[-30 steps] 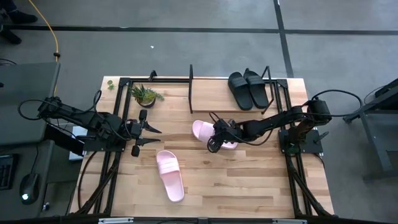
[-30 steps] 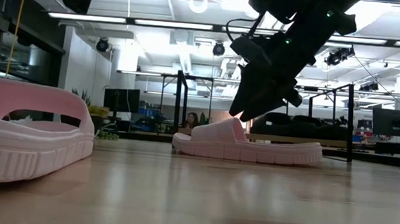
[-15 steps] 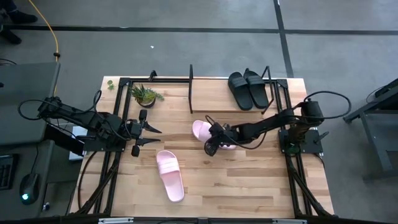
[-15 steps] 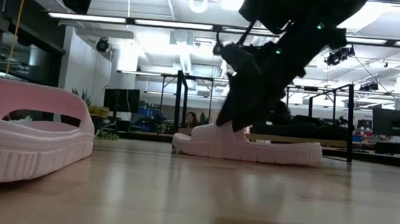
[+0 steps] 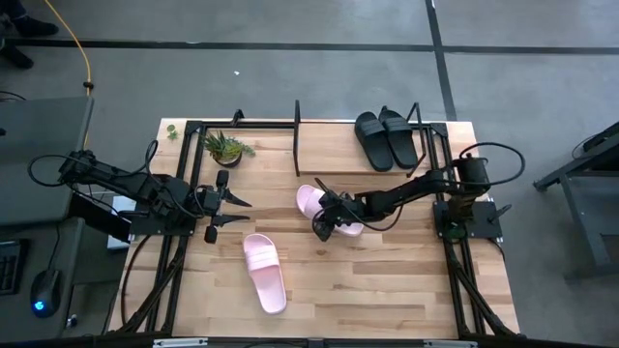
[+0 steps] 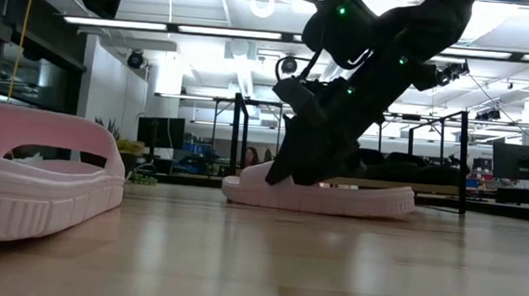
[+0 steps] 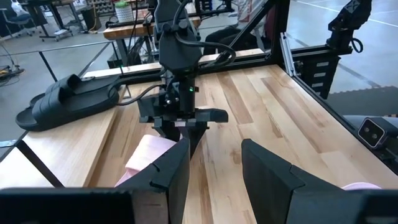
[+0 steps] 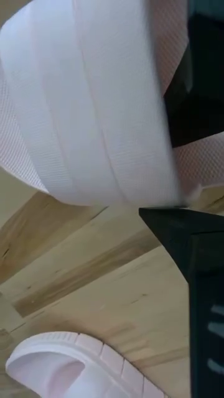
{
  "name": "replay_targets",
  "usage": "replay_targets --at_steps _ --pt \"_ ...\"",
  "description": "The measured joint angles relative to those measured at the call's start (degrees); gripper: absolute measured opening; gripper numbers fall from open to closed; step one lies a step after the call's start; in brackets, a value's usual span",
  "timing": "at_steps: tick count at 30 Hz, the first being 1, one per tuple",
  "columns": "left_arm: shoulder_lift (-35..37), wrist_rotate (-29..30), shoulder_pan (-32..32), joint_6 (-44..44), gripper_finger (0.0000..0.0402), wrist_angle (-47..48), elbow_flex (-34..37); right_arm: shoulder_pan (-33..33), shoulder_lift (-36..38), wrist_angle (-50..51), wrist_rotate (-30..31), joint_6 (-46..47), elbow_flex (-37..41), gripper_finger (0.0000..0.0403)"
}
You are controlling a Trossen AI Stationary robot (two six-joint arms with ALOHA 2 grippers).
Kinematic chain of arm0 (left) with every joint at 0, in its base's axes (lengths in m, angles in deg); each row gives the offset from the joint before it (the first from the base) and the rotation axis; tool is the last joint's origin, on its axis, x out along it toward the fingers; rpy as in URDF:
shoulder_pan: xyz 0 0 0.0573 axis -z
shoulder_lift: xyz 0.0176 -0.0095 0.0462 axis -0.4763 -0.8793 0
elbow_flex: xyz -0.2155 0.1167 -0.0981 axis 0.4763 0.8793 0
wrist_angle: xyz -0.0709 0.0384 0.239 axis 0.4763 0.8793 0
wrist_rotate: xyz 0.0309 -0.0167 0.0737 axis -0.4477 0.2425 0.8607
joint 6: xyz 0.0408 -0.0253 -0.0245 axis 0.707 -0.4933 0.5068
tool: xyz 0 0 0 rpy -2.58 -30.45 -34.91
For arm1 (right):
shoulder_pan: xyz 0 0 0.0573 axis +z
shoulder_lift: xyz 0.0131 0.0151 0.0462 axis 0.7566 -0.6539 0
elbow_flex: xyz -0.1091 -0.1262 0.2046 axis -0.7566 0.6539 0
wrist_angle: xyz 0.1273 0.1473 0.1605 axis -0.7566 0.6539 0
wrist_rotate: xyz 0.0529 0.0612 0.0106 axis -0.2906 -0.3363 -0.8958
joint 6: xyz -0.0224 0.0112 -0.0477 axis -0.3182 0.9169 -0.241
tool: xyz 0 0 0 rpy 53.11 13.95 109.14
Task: Pick and place slides into the shelf
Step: Put the top pink slide on the shelf
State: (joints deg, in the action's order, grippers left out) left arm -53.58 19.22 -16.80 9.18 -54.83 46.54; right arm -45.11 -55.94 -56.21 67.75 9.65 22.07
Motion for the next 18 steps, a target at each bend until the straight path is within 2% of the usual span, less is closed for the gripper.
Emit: replay_targets --at_steps 6,14,18 --pt "0.0 0.0 0.0 0.0 0.0129 0.0 0.0 0.0 0.0 -0.1 0.7 -1.6 0.0 0.0119" --pt "0.0 0.0 0.0 -0.1 0.0129 0.0 0.0 0.0 0.1 -0.5 -1.6 -3.3 0.0 0.0015" --pt "0.0 0.0 0.0 -0.1 0.0129 0.0 0.0 -0.1 0.2 -0.5 -2.5 -4.2 0.0 0.0011"
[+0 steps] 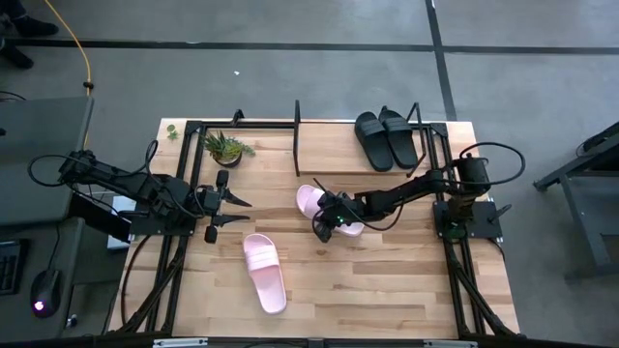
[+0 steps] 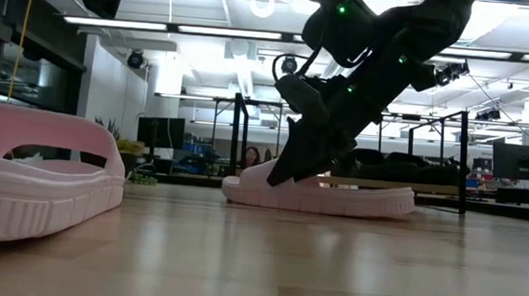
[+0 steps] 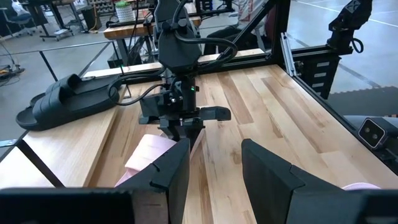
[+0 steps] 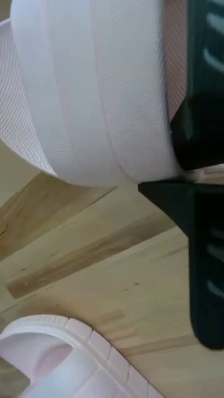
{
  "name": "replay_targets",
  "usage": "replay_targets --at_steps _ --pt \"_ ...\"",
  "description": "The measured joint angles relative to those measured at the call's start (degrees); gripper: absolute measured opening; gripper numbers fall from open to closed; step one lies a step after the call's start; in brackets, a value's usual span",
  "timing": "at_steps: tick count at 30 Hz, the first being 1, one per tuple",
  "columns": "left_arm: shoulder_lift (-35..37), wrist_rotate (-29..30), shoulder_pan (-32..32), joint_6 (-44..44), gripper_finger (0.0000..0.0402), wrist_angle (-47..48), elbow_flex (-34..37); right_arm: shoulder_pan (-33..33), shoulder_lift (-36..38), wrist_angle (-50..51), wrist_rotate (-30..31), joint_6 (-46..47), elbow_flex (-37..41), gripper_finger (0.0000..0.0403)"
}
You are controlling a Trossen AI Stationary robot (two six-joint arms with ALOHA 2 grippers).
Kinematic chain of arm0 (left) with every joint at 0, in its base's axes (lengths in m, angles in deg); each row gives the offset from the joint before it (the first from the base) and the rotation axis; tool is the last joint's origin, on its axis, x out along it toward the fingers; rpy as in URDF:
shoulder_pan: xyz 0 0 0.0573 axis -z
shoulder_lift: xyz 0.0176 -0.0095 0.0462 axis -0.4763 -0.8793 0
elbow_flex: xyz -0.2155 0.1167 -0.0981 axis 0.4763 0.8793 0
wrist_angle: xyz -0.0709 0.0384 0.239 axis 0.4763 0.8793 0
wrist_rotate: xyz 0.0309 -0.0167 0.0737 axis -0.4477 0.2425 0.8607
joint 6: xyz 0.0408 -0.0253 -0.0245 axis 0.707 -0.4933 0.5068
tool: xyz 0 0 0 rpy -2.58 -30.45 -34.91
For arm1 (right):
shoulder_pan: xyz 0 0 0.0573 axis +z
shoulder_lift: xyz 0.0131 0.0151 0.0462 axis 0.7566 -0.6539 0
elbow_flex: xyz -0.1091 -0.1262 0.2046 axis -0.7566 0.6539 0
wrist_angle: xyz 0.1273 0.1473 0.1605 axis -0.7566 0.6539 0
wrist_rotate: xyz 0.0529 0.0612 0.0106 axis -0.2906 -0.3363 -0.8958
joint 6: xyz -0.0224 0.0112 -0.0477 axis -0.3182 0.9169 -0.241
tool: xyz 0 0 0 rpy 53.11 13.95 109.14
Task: Pick and place slides into the shelf
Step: Put the top pink slide on the shelf
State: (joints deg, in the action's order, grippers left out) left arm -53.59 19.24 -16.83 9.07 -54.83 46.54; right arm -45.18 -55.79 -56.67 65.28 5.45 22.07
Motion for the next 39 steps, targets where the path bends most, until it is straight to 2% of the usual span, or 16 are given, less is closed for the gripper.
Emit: replay_targets --at_steps 15,27,33,39 --pt "0.0 0.0 0.0 0.0 0.0129 0.8 0.0 0.7 2.9 0.6 -6.1 -3.1 0.2 0.0002" --pt "-0.4 -0.4 0.0 3.8 0.0129 2.2 0.0 4.2 8.4 -0.4 -6.0 -6.9 0.1 0.0001" --pt "-4.4 -0.4 0.0 10.8 0.0129 3.3 0.0 5.5 9.3 -4.2 -10.9 -8.6 0.1 0.0" --pt "-11.9 -0.6 0.0 17.1 0.0129 3.2 0.0 6.3 9.3 -8.2 -17.7 -11.0 0.1 0.0"
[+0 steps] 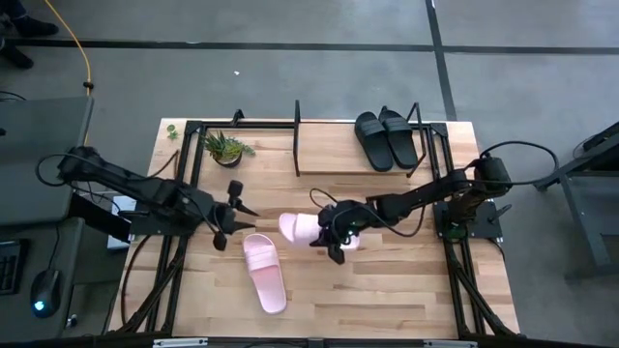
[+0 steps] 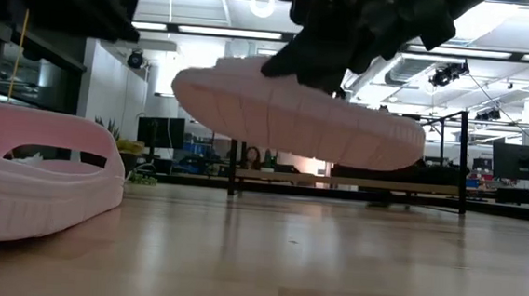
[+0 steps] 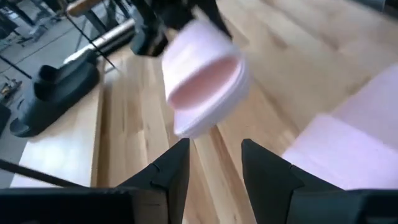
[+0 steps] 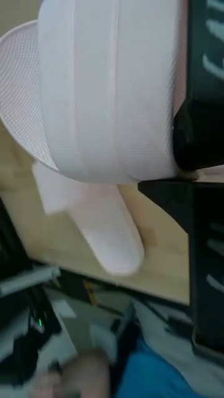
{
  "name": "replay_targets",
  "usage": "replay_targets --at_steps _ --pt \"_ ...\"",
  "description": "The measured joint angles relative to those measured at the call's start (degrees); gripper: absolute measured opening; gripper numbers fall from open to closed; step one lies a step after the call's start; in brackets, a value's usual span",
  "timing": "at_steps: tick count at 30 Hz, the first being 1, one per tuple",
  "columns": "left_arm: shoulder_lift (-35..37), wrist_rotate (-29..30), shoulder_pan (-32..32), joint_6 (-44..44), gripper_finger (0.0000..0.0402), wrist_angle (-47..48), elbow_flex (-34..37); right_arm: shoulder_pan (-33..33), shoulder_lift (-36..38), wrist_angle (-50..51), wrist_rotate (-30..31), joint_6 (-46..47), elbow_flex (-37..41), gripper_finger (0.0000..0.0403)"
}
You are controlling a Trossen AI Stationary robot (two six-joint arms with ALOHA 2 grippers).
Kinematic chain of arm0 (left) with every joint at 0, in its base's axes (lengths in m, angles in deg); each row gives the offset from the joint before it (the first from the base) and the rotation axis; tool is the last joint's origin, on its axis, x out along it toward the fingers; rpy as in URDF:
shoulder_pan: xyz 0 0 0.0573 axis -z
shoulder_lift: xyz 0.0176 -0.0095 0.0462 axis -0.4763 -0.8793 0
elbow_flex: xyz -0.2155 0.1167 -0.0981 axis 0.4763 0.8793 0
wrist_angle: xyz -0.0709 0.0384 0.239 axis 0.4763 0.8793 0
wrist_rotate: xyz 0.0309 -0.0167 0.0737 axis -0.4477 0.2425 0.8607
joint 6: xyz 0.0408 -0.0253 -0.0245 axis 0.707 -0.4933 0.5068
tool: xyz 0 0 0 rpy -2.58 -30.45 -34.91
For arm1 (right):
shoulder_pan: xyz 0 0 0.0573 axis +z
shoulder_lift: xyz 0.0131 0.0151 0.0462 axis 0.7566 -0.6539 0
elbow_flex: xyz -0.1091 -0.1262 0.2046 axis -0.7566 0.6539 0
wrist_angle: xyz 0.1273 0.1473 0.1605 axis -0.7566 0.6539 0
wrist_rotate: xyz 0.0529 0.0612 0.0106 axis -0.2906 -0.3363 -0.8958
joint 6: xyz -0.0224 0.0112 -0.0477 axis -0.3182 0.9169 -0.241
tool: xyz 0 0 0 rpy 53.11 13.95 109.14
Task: Pick and place slides into the shelf
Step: Put the top pink slide on the shelf
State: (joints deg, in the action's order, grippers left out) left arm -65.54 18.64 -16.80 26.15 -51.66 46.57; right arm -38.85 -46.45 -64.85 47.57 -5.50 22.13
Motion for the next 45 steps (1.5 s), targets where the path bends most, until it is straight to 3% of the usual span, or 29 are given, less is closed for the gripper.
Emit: replay_targets --at_steps 9,20,27,35,45 --pt "-8.1 -1.5 0.0 6.0 0.0129 -6.2 0.0 1.6 0.0 -5.7 -8.6 -2.5 0.0 0.0" --pt "-9.1 -10.9 1.3 10.3 0.0129 -13.5 0.0 3.1 0.0 -15.7 -15.1 -7.3 0.0 0.0" --pt "-9.1 -10.8 5.9 13.2 0.0129 -19.9 0.0 3.5 0.0 -20.3 -17.3 -8.7 0.0 0.0" --pt "-9.1 -6.9 7.1 13.8 0.0132 -20.6 0.0 4.2 0.0 -22.0 -17.4 -9.8 0.0 0.0" --pt "-9.1 -7.7 7.1 12.4 0.0229 -23.1 0.0 4.3 0.0 -24.9 -17.4 -10.1 0.0 0.0"
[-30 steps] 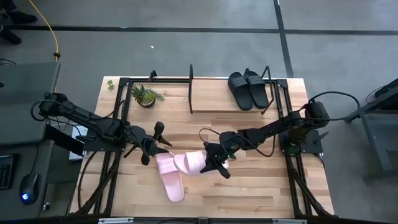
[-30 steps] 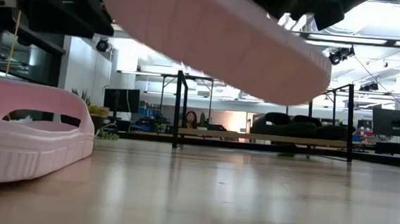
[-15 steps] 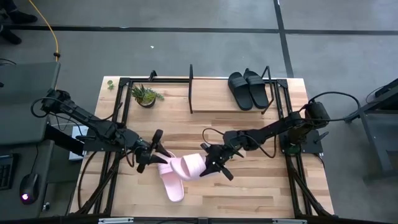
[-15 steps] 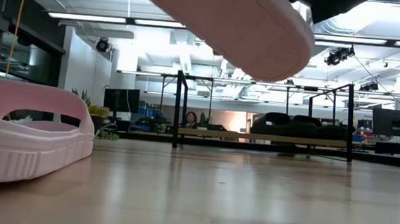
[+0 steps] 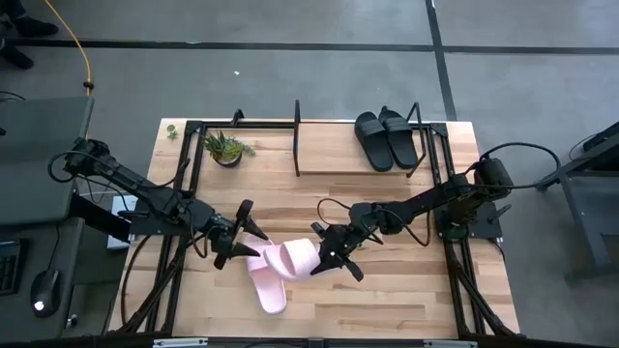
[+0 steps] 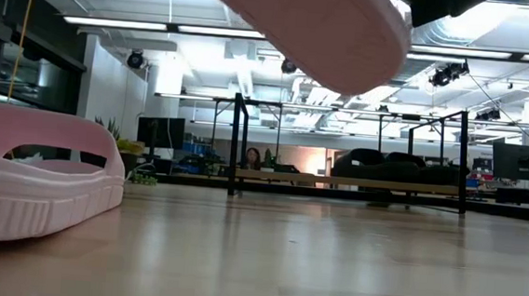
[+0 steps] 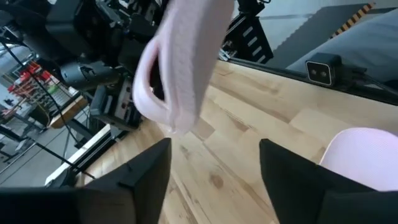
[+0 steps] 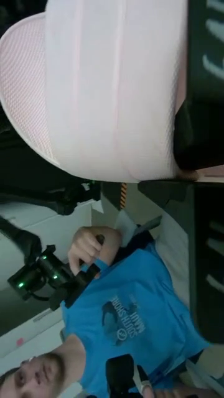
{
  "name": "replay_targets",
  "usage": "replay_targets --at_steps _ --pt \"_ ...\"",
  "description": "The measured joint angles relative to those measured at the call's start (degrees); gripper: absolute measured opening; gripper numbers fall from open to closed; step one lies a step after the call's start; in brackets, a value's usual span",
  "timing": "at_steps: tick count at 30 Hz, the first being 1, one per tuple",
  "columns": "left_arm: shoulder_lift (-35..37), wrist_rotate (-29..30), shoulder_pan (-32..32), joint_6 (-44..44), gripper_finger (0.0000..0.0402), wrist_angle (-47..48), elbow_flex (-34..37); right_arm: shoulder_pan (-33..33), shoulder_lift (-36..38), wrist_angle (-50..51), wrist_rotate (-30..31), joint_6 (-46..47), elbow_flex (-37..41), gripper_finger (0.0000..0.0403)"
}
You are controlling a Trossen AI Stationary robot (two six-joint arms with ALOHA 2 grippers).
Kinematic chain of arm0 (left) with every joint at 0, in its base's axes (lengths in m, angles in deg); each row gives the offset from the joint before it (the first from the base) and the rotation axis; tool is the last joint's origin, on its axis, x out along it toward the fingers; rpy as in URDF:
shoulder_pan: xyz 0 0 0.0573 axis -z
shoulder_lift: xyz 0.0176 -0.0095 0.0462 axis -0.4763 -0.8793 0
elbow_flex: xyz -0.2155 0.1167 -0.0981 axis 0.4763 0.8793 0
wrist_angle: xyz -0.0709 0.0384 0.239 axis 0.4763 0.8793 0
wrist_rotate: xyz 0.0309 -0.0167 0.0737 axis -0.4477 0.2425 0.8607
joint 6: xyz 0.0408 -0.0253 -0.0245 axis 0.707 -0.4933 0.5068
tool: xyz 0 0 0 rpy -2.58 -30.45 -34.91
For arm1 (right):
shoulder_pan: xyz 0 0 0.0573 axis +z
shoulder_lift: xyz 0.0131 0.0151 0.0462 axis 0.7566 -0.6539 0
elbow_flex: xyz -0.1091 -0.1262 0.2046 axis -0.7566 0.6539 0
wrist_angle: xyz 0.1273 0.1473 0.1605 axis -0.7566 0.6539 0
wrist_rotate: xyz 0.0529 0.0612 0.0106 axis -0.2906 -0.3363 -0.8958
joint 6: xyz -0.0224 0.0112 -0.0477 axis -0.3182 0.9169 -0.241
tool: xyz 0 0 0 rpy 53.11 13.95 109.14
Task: Pick and place slides into the shelf
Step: Put the top pink slide on the shelf
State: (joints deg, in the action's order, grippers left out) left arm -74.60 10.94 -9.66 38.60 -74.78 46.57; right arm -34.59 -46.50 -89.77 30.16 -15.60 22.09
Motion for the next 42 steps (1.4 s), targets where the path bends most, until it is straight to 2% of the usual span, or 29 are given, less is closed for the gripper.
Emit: replay_targets --at_steps 6,10,15,19,25,30,36,42 --pt "0.0 -0.9 0.0 -0.2 0.0252 -2.1 0.0 0.2 0.0 -0.3 0.0 -2.0 0.0 0.0" --pt "0.0 -4.2 0.0 -0.2 0.0245 -4.0 0.0 0.2 0.0 -0.9 0.0 -3.4 0.0 0.0" --pt "-0.3 -4.7 0.0 -0.2 0.0231 -5.9 0.0 0.2 -0.5 -3.2 0.0 -3.3 0.0 0.0" --pt "-3.0 -4.7 0.0 -0.2 0.0225 -9.5 0.0 0.2 -2.6 -4.6 -0.1 -3.1 -1.0 0.0" --pt "-8.4 -4.0 0.0 0.3 0.023 -14.0 -0.1 0.1 -5.9 -3.1 -3.7 -2.4 -5.2 0.0" --pt "-9.8 -4.2 0.0 -0.1 0.0225 -13.6 -2.0 0.1 -6.6 0.6 -3.7 -3.4 -6.8 0.0" --pt "-9.9 -9.9 0.0 -2.8 0.0221 -13.5 -3.6 0.1 -6.6 0.8 -3.6 -3.8 -6.9 0.0" --pt "-9.9 -10.9 0.0 -3.2 0.022 -13.5 -3.6 0.1 -6.6 0.6 -2.7 -4.4 -6.9 0.0"
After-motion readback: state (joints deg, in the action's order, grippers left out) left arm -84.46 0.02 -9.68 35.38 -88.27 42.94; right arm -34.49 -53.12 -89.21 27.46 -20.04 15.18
